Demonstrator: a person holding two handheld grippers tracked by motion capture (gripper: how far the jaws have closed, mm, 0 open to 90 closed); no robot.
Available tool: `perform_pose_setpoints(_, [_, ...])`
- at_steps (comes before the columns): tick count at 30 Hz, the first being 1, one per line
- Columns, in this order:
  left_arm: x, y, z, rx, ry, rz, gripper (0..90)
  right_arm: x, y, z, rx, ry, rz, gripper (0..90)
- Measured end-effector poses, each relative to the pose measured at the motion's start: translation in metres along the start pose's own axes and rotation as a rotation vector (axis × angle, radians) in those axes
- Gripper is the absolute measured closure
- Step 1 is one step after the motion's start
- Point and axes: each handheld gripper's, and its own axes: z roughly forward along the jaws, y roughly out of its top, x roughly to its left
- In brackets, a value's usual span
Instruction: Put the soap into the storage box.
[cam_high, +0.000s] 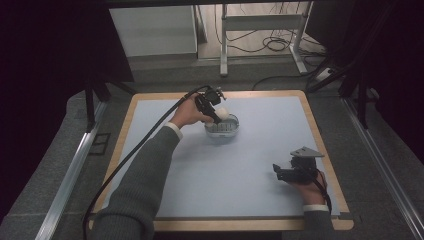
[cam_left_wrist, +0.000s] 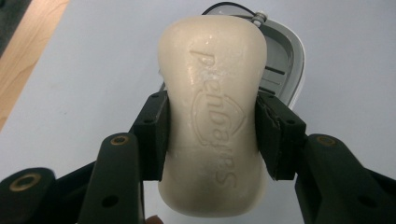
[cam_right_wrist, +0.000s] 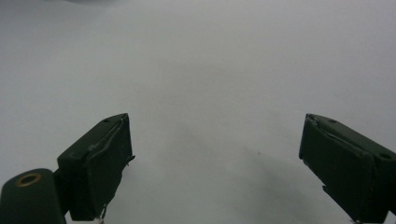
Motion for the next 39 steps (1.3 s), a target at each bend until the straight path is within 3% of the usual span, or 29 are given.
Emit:
perform_pose_setpoints(6, [-0.003,0.004,0.01,0.001,-0.023,0.036,49.8,-0.002,0.0,-0.001,0.002,-0.004,0.001,9.1])
perform_pose_setpoints(13, [-0.004,0.005,0.02,0.011,-0.012,0.059,49.7,-0.005,-0.001,-0.002,0.0,-0.009,0.009,9.1])
perform_pose_setpoints(29, [-0.011,0.005,0.036,0.036,-0.019,0.077,48.7,-0.002,-0.001,0.001,0.006,-0.004,-0.005,9.1])
perform_pose_setpoints(31, [-0.01,0.004,0.035,0.013,-0.016,0.079,45.3,-0.002,-0.001,0.0,0.005,-0.004,-0.005,9.1])
perform_pose_setpoints(32, [-0.01,0.004,0.029,-0.025,-0.03,0.067,43.3,-0.002,0.0,0.0,0.004,-0.005,-0.004,9.1])
perform_pose_setpoints(39, [-0.013,0.003,0.012,-0.073,-0.023,0.083,39.4,-0.002,-0.001,0.001,0.007,-0.006,-0.006,9.0])
